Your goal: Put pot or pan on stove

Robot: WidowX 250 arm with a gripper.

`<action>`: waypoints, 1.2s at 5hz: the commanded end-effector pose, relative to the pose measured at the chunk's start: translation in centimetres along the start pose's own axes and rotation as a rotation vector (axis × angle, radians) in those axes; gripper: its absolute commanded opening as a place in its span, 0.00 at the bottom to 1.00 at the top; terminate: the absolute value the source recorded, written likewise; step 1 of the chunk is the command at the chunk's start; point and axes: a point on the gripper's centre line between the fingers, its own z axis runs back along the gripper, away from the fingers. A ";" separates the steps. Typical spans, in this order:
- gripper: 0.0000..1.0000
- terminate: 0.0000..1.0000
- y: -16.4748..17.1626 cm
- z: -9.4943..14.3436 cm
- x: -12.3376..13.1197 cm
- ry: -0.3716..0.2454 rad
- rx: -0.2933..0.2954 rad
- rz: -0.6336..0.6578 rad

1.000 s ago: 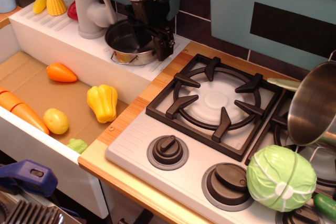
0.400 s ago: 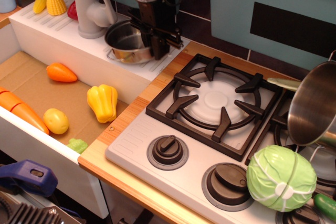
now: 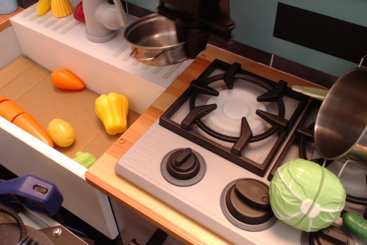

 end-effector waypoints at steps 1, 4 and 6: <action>0.00 0.00 -3.5 2.7 -1.3 -0.069 0.041 0.084; 0.00 0.00 -8.0 0.8 -0.6 -0.170 -0.029 0.145; 1.00 0.00 -8.4 0.0 1.1 -0.105 -0.200 0.187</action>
